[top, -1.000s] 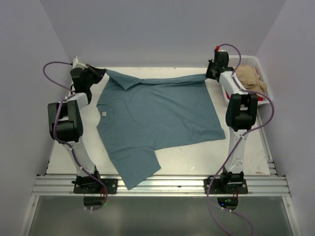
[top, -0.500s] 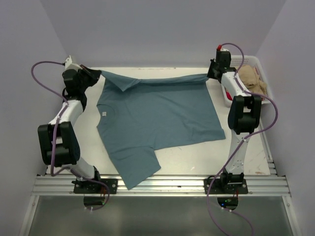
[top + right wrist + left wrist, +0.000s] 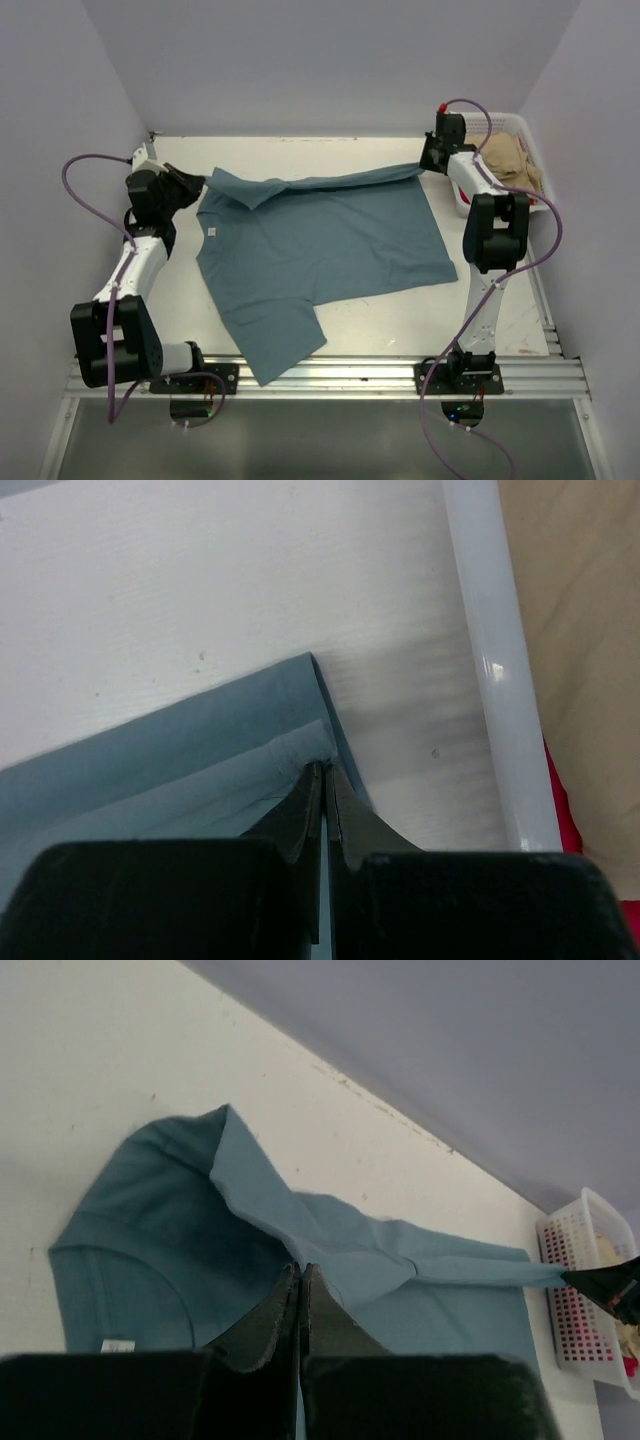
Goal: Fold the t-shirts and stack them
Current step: Fold the tshirt
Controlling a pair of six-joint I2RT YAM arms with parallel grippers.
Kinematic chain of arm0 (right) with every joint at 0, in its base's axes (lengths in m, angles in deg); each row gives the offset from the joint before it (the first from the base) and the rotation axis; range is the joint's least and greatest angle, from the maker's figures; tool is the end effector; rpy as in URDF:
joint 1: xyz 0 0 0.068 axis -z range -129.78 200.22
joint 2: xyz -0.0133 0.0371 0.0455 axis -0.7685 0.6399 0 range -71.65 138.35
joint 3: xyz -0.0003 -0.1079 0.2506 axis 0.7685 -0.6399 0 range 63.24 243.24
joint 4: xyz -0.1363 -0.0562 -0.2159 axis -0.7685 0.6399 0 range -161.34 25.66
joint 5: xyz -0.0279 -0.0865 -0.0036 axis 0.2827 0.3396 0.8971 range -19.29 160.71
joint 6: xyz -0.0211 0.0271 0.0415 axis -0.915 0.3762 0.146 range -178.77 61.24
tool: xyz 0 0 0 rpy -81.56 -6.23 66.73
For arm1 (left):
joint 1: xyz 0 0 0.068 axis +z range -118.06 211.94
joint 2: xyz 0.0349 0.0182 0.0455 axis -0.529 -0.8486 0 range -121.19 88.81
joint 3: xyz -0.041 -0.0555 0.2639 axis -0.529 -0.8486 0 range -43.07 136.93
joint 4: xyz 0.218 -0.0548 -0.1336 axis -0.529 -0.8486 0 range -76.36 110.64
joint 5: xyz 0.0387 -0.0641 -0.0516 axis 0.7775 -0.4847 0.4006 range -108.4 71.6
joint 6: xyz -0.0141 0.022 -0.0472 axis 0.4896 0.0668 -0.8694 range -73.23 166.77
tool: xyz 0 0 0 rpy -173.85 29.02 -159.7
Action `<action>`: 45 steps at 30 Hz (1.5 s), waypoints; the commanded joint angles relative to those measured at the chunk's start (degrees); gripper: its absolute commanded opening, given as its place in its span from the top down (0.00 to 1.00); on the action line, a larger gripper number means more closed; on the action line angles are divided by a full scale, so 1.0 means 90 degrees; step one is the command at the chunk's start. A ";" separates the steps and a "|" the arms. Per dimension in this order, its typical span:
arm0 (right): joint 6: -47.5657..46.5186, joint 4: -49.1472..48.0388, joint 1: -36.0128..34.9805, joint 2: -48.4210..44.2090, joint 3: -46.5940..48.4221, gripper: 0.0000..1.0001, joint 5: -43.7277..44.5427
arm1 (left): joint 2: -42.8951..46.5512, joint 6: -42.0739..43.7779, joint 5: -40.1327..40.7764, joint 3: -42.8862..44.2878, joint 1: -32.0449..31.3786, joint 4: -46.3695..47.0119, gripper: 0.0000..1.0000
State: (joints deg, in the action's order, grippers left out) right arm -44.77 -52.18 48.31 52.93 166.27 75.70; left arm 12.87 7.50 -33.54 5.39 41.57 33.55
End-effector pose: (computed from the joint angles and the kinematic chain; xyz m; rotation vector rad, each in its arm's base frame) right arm 0.5026 0.0136 0.2253 0.2852 2.2604 0.0464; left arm 0.3031 0.0420 0.2824 -0.5923 1.7616 -0.6030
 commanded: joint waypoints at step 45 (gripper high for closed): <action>0.0124 -0.0361 0.0017 -0.0667 -0.1056 0.61 0.0207 | 0.2236 -0.0687 0.1524 -0.1713 -0.0493 -0.1455 0.14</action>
State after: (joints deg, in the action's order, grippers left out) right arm -43.74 -53.40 48.31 52.51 157.15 76.29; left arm 28.65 1.77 -26.09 -11.46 39.06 18.08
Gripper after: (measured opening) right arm 0.333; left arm 0.853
